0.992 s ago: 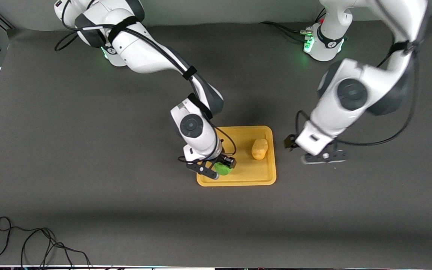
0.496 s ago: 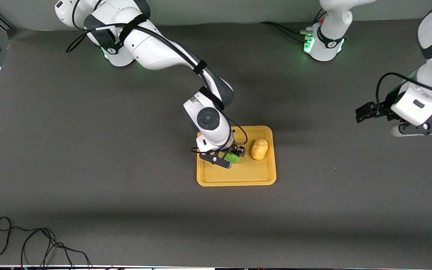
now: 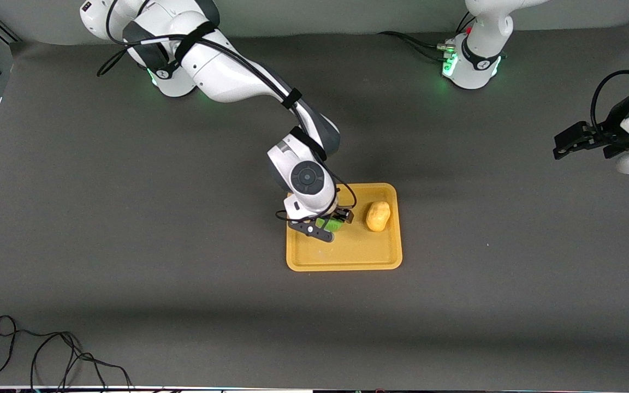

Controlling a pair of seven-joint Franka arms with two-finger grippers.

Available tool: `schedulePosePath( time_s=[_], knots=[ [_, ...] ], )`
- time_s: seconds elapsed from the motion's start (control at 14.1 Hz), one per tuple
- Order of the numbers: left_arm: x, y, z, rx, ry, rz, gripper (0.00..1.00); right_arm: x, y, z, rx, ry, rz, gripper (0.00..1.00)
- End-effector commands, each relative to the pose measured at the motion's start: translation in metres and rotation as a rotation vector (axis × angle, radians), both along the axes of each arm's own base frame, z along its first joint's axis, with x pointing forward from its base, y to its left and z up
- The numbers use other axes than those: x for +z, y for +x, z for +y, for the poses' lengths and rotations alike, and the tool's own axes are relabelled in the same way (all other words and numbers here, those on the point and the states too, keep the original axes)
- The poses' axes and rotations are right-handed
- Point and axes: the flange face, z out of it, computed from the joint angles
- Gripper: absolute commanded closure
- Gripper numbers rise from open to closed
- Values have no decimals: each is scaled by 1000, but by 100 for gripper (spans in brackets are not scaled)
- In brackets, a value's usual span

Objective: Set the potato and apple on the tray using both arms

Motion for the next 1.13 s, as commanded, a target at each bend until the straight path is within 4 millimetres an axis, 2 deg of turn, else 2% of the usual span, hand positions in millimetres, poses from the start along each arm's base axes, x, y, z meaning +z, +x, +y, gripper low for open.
schedulePosePath(
  time_s=[0.0,0.07,0.21,0.35,0.5,0.71,0.85,0.92,1.06],
  knots=[
    [-5,0,-1,-30,9,14,0,53,12,-12,-31,-7,-17,0],
    [-7,1,-1,-56,6,16,0,80,19,-22,-45,-8,-22,0],
    [-11,1,0,-59,7,21,0,144,39,-58,-80,1,-28,0],
    [-12,1,1,-58,6,19,0,201,51,-109,-18,-13,17,0],
    [-13,1,0,-59,6,21,0,243,56,-159,39,-26,60,0],
    [-17,2,0,-59,6,18,0,259,60,-211,109,-91,40,0],
    [-18,3,0,-59,7,12,0,264,68,-252,75,-117,43,0],
    [-20,2,0,-59,9,9,0,266,66,-268,125,-112,42,0],
    [-23,1,1,-57,10,6,0,277,66,-318,215,-95,-14,0]
  ],
)
